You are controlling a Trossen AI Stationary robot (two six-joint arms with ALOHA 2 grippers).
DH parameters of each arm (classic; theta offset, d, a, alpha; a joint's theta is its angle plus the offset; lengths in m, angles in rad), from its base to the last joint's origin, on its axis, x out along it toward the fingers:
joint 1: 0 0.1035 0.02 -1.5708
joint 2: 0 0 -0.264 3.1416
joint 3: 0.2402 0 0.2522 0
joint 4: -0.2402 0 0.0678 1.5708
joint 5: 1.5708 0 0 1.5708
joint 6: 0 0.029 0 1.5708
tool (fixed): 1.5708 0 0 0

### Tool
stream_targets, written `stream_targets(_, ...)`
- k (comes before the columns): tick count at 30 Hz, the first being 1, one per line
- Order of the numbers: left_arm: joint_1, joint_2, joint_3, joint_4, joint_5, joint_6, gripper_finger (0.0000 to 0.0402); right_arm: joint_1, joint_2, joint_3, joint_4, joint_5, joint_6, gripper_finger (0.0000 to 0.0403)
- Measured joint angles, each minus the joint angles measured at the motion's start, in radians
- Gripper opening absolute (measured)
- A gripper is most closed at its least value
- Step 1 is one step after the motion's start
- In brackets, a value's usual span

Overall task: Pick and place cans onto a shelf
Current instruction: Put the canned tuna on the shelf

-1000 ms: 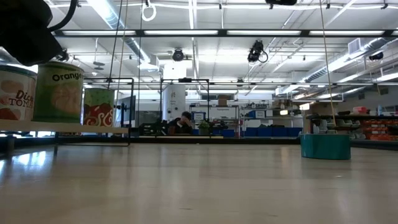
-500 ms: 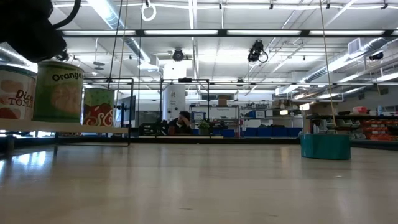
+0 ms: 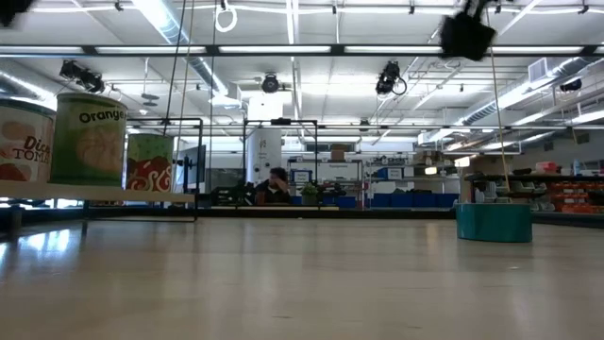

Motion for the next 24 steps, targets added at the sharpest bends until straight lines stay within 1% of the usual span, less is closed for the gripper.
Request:
stream_targets(2, 0.0, -0.001, 0.047, 0.012, -0.196, 0.066, 0.0164, 0.026, 0.012, -0.012, -0.115, 0.085, -0.006, 0.0346)
stream_targets(4, 0.0, 0.0, 0.081, 0.068, -0.384, 0.159, 0.0164, 0.044, 0.026, -0.053, -0.176, 0.153, -0.005, 0.0346)
stream_targets(6, 0.013, -0.001, 0.086, 0.173, -0.517, 0.257, 0.0165, 0.058, 0.04, -0.105, -0.189, 0.196, 0.003, 0.0345)
stream_targets(7, 0.024, 0.001, 0.086, 0.221, -0.555, 0.306, 0.0165, 0.063, 0.051, -0.126, -0.199, 0.201, 0.007, 0.0345)
stream_targets(8, 0.035, 0.001, 0.085, 0.262, -0.574, 0.35, 0.0165, 0.064, 0.067, -0.148, -0.21, 0.195, 0.017, 0.0345)
stream_targets(11, 0.072, 0.001, 0.085, 0.364, -0.577, 0.487, 0.0165, 0.059, 0.121, -0.191, -0.281, 0.181, 0.029, 0.0345)
stream_targets(15, 0.107, 0.001, 0.085, 0.393, -0.577, 0.59, 0.0165, 0.043, 0.198, -0.212, -0.328, 0.174, 0.02, 0.0345)
stream_targets(20, 0.141, 0.001, 0.085, 0.39, -0.575, 0.687, 0.0165, 0.029, 0.302, -0.214, -0.208, 0.179, -0.061, 0.0345)
stream_targets(22, 0.155, 0.001, 0.085, 0.392, -0.575, 0.697, 0.0165, 0.024, 0.331, -0.21, -0.143, 0.179, -0.086, 0.0345)
stream_targets(24, 0.167, 0.001, 0.085, 0.391, -0.575, 0.694, 0.0165, 0.022, 0.355, -0.195, -0.089, 0.206, -0.114, 0.0345)
